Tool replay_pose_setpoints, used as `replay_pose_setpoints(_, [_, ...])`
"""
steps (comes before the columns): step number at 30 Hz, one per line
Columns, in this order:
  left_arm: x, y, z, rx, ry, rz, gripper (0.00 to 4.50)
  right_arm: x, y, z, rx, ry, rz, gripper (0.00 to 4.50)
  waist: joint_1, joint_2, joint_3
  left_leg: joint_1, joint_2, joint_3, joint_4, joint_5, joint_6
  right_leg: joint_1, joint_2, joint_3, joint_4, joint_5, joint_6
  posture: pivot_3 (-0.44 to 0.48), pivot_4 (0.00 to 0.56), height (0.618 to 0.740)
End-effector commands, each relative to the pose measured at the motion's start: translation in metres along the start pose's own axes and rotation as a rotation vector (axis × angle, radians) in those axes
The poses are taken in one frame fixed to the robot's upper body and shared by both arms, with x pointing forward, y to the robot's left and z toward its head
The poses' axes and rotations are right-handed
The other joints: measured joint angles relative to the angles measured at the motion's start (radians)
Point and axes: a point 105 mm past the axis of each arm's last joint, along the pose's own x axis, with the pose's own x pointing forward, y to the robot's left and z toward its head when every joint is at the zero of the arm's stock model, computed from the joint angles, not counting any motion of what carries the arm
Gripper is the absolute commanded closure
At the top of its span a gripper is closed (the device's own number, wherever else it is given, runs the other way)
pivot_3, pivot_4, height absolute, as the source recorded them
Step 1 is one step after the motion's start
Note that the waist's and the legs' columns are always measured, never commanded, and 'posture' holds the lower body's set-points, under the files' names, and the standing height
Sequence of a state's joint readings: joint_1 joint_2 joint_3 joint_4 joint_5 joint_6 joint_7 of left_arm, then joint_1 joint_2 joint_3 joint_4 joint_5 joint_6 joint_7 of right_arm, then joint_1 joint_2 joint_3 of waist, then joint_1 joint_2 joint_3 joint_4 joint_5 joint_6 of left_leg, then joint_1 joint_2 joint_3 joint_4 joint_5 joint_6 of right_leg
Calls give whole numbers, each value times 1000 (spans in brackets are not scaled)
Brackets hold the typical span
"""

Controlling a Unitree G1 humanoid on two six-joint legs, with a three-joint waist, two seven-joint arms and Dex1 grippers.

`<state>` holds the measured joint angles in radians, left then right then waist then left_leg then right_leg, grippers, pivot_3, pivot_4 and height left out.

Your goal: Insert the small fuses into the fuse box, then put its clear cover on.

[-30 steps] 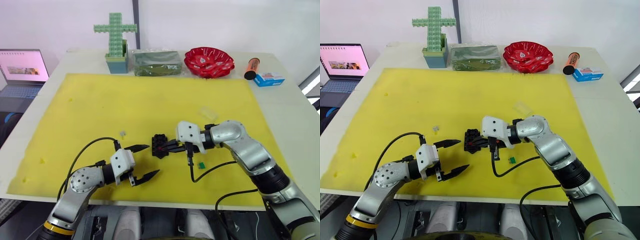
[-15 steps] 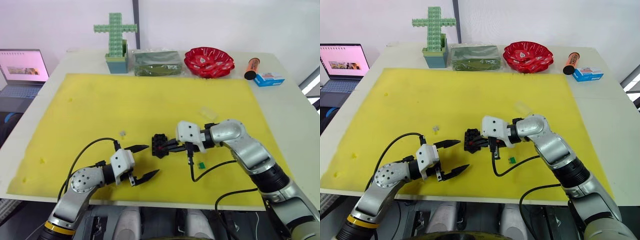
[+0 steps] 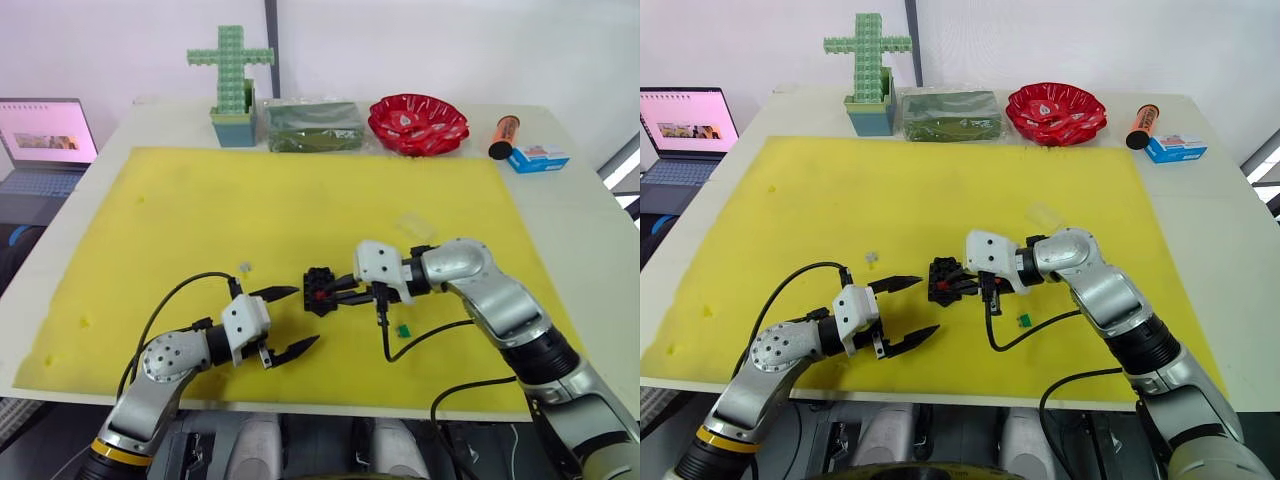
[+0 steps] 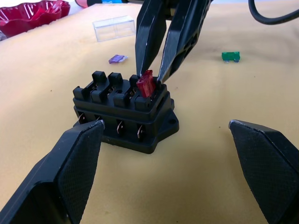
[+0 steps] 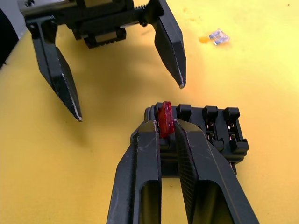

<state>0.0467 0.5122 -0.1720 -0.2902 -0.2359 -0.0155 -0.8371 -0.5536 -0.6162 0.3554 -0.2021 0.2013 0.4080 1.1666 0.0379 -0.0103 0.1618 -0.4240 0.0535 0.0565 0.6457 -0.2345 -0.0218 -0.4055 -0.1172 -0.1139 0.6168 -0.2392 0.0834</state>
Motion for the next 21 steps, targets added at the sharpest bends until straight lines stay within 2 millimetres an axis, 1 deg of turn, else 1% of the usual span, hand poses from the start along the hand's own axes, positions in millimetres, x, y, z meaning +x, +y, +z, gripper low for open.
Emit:
replay_pose_setpoints(1, [-2,3,7,30,-25,13,0,-11,-7,21,-39,-65,-29,3862,0,0,0,0,0,0,0,0,0,0,0,0,0,0,0,0,150,740])
replay_pose_setpoints(6, [-3,3,8,32,-28,14,0,-9,-14,22,-20,-83,-68,3862,0,0,0,0,0,0,0,0,0,0,0,0,0,0,0,0,150,740])
replay_pose_setpoints(9, [-3,3,8,35,-29,14,0,-5,-12,21,-14,-86,-62,4461,0,0,0,0,0,0,0,0,0,0,0,0,0,0,0,0,150,740])
replay_pose_setpoints(21, [-4,2,7,33,-27,18,0,4,-3,16,-6,-74,-27,4486,0,0,0,0,0,0,0,0,0,0,0,0,0,0,0,0,150,740])
